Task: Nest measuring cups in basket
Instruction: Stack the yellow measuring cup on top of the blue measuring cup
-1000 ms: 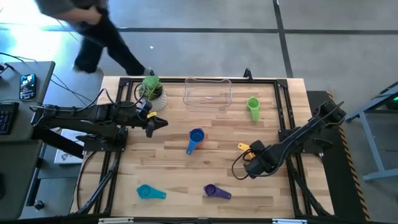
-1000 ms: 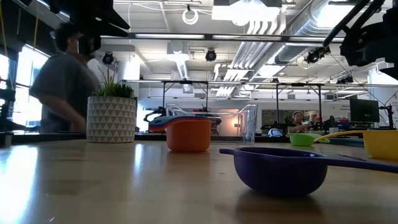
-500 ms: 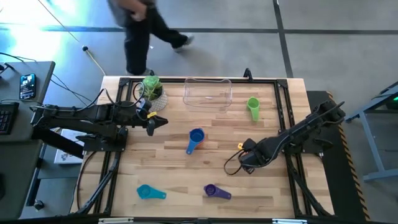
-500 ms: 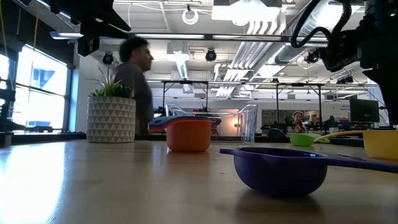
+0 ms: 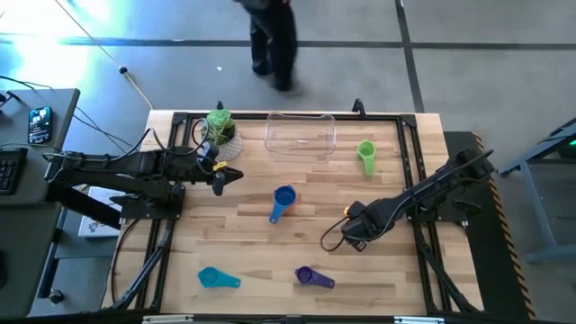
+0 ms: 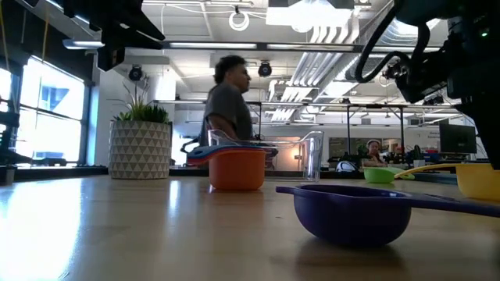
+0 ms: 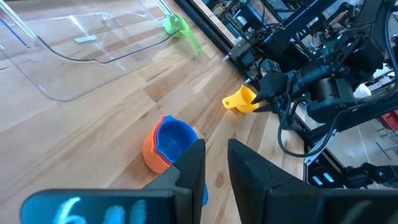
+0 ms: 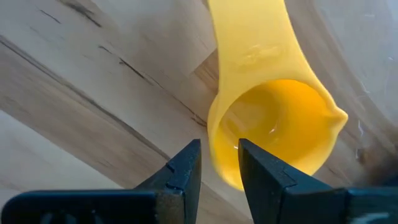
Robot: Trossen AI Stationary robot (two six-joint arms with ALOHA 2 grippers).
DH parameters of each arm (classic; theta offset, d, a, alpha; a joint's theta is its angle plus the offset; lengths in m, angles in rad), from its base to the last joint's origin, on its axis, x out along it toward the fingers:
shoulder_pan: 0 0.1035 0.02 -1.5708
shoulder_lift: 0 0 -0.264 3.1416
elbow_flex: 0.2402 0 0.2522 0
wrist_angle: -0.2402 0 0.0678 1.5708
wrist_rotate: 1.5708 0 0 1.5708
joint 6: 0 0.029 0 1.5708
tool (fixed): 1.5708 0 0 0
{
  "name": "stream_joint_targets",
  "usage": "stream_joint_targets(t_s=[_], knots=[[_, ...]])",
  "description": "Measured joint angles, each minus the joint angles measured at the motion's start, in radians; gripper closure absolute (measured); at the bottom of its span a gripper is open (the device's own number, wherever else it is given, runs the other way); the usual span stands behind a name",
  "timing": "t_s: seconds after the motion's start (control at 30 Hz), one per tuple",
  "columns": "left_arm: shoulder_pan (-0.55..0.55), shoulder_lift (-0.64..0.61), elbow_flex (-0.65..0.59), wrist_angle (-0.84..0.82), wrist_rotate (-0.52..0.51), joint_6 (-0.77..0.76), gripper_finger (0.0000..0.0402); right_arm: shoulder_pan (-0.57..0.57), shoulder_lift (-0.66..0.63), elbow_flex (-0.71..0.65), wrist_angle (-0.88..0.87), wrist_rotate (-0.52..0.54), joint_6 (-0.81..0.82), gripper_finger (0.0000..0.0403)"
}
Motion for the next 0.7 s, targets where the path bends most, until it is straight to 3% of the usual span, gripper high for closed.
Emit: stream_joint_targets(t_s=[0.23, 0.5, 0.7], knots=[[0.0, 0.0, 0.0, 0.0, -0.007, 0.0, 0.0342, 0.0, 0.031, 0.0, 0.004, 0.0, -0.009, 0.031], [0.0, 0.0, 0.0, 0.0, -0.007, 0.001, 0.0342, -0.011, 0.047, 0.0, 0.004, -0.016, -0.006, 0.0389], [0.0, 0.0, 0.0, 0.0, -0.007, 0.001, 0.0342, -0.039, 0.047, 0.0, 0.004, -0.037, -0.017, 0.0398]])
